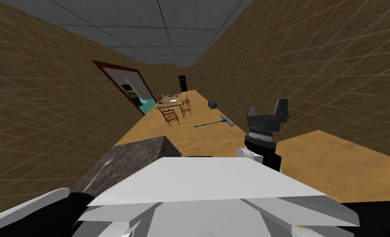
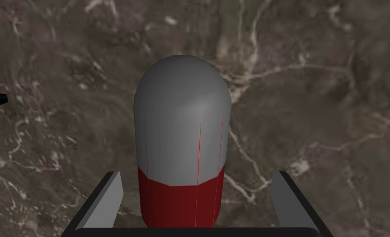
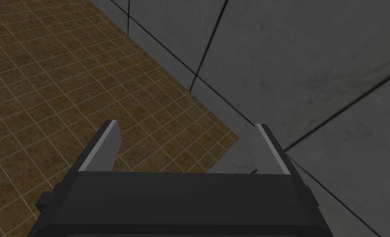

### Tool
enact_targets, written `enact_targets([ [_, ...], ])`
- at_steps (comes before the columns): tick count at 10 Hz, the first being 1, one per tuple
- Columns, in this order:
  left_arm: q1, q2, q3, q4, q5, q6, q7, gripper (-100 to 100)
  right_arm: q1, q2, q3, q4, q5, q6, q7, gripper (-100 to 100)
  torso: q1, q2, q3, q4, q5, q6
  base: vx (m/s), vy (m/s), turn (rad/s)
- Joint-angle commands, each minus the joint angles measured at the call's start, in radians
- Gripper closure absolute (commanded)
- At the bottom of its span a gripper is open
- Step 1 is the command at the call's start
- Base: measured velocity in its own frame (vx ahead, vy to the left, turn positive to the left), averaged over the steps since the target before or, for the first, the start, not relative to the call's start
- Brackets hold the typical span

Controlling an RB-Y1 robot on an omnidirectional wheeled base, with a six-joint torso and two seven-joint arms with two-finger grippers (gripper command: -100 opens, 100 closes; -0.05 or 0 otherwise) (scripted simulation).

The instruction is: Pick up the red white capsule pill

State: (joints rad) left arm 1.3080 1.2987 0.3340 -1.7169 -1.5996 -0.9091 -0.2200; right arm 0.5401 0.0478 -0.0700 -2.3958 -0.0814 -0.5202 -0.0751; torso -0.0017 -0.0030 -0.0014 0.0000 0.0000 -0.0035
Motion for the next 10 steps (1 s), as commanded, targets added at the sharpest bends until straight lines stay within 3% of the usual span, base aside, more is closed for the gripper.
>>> enact_targets([
  [1, 0.0, 0.0, 0.0, 0.0, 0.0, 0.0, 0.0, -100, 0.0, 0.0, 0.0, 0.0, 0.0, 0.0, 0.0, 0, 0.0, 0.0, 0.0, 0.0, 0.0, 0.0, -0.034, -0.029, -0.044],
  [2, -0.002, 0.0, -0.002, 0.002, 0.0, 0.002, 0.002, 100, 0.0, 0.0, 0.0, 0.0, 0.0, 0.0, 0.0, 0, 0.002, -0.002, -0.001, 0.0, 0.0, -0.001, -0.006, -0.005, 0.011],
  [6, -0.001, 0.0, -0.003, 0.002, 0.0, 0.0, 0.001, 100, 0.0, 0.0, 0.0, 0.0, 0.0, 0.0, 0.0, 0, 0.006, -0.006, -0.003, -0.001, 0.002, 0.0, -0.002, -0.001, 0.001],
  [7, -0.001, 0.0, -0.003, 0.002, 0.0, 0.0, 0.001, 0, 0.0, 0.0, 0.0, 0.0, 0.0, 0.0, 0.0, 0, 0.006, -0.006, -0.003, -0.001, 0.002, 0.0, 0.0, 0.0, 0.0],
  [8, 0.019, 0.003, 0.022, -0.017, -0.003, -0.006, -0.007, 100, 0.0, 0.0, 0.0, 0.0, 0.0, 0.0, 0.0, 0, 0.006, -0.006, -0.003, -0.001, 0.002, 0.0, 0.02, 0.062, 0.305],
  [10, 0.061, 0.011, 0.07, -0.058, -0.012, -0.021, -0.022, 100, 0.001, 0.0, 0.0, 0.0, 0.0, 0.0, 0.0, 0, 0.01, -0.01, -0.005, -0.002, 0.002, -0.001, 0.111, 0.063, 0.232],
])
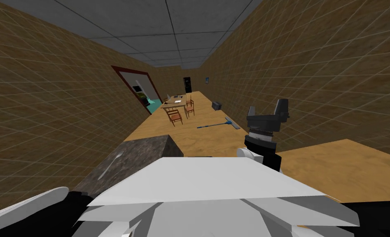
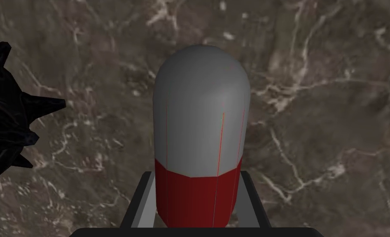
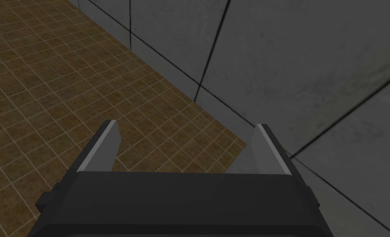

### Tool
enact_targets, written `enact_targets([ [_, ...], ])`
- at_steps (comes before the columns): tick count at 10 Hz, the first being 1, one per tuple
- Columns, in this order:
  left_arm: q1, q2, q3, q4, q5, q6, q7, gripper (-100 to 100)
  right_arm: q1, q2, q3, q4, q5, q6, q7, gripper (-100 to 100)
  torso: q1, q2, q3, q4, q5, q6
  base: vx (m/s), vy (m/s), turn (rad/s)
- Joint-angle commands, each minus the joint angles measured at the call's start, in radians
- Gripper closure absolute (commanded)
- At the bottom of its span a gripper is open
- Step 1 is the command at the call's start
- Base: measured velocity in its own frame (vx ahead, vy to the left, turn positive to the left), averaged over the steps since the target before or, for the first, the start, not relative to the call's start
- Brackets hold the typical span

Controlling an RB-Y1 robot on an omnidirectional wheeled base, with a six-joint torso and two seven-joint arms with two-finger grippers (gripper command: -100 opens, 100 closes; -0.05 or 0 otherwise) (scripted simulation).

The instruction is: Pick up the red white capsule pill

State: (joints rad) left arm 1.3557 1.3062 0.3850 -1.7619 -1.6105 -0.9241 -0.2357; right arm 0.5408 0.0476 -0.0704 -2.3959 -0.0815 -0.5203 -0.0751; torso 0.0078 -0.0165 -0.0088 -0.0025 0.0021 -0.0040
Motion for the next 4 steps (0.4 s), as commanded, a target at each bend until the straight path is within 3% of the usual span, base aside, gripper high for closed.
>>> enact_targets([
  [1, 0.024, 0.005, 0.03, -0.023, -0.003, -0.01, -0.01, 100, 0.0, 0.0, 0.0, 0.0, 0.0, 0.0, 0.0, 0, 0.0, 0.0, 0.0, 0.0, 0.0, 0.0, 0.142, 0.046, 0.2],
  [2, 0.045, 0.009, 0.054, -0.044, -0.008, -0.017, -0.017, 100, 0.0, 0.0, 0.0, 0.0, 0.0, 0.0, 0.0, 0, -0.001, -0.002, -0.001, 0.0, 0.0, 0.001, 0.134, 0.028, 0.221],
  [3, 0.03, 0.008, 0.037, -0.033, -0.008, -0.011, -0.008, 100, 0.0, 0.0, 0.0, 0.0, 0.0, 0.0, 0.0, 0, -0.002, -0.002, -0.001, -0.001, 0.0, 0.001, 0.059, 0.007, 0.046],
  [4, 0.031, 0.008, 0.039, -0.035, -0.008, -0.012, -0.009, 0, 0.0, 0.0, 0.0, 0.0, 0.0, 0.0, 0.0, 0, -0.003, 0.001, 0.0, 0.0, 0.0, 0.002, 0.01, 0.001, -0.011],
])
